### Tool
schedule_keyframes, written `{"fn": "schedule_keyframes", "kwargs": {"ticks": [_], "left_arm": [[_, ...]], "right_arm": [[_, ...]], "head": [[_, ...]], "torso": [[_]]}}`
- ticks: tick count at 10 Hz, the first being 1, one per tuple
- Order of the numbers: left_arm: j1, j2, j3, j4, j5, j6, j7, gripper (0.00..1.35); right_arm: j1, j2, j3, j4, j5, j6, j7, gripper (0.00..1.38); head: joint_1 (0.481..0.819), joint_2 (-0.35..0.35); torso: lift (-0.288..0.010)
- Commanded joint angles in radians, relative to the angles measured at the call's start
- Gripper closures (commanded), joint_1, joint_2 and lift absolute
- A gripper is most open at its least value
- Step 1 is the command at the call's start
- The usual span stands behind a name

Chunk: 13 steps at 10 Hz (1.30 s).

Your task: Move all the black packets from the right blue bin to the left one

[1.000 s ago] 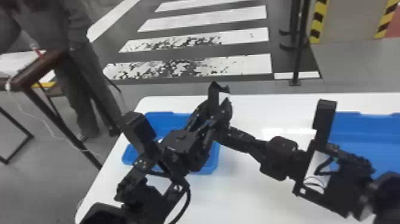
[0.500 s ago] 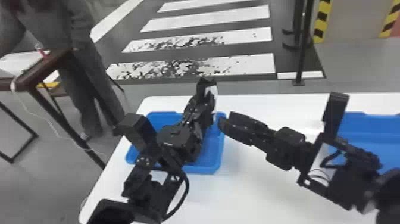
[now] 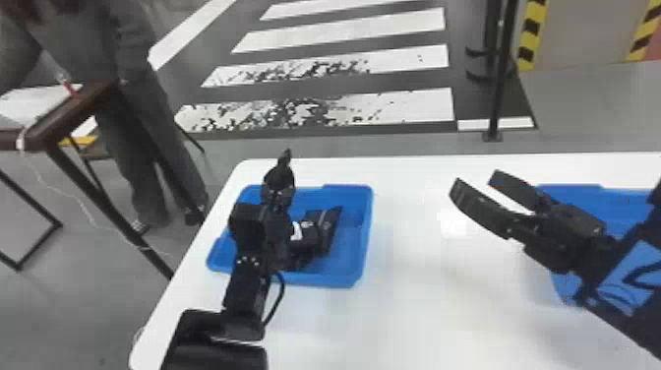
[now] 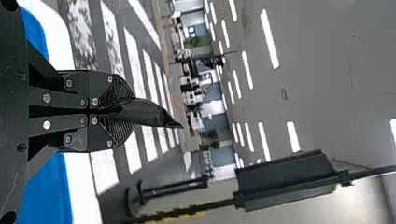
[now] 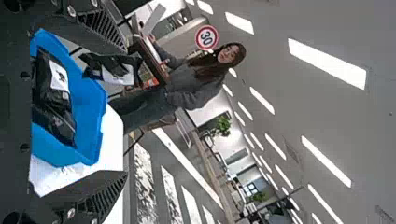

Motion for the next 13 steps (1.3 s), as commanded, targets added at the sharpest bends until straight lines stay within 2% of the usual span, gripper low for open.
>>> {"fn": "schedule_keyframes", "kwargs": {"ticks": [1,2,3,4,5,6,8,11,13], "left_arm": [[0.006,0.004,0.022,0.034,-0.051,0.047,-0.01,0.76],[0.038,-0.003,0.044,0.034,-0.021,-0.02,-0.06,0.16],[0.077,-0.011,0.036,0.032,0.105,-0.108,-0.126,0.01],[0.126,-0.025,0.014,0.027,0.282,-0.255,-0.196,0.11],[0.207,-0.042,-0.028,-0.054,0.39,-0.344,-0.195,0.1],[0.278,-0.054,-0.028,-0.16,0.392,-0.351,-0.195,0.07],[0.411,-0.062,-0.024,-0.307,0.4,-0.348,-0.195,0.04],[0.502,-0.063,-0.034,-0.358,0.398,-0.312,-0.211,0.0],[0.588,-0.063,-0.016,-0.457,0.348,-0.233,-0.202,0.0]], "right_arm": [[0.026,0.001,-0.05,-0.029,0.026,0.0,0.0,0.04],[0.043,0.006,-0.089,-0.059,0.084,0.007,0.0,0.04],[0.072,0.015,-0.151,-0.095,0.148,0.027,0.0,0.05],[0.121,0.023,-0.217,-0.14,0.19,0.039,0.0,0.07],[0.18,0.035,-0.291,-0.186,0.224,0.049,0.0,0.07],[0.232,0.041,-0.339,-0.221,0.245,0.039,0.0,0.07],[0.335,0.06,-0.393,-0.267,0.261,-0.034,0.0,0.08],[0.526,0.118,-0.514,-0.397,0.387,-0.059,-0.002,0.08],[0.627,0.138,-0.524,-0.456,0.439,-0.066,-0.011,0.08]], "head": [[0.692,0.291],[0.695,0.289],[0.695,0.275],[0.695,0.263],[0.695,0.212],[0.695,0.168],[0.695,0.113],[0.695,0.062],[0.695,0.02]], "torso": [[-0.14],[-0.14],[-0.14],[-0.14],[-0.14],[-0.14],[-0.14],[-0.14],[-0.14]]}}
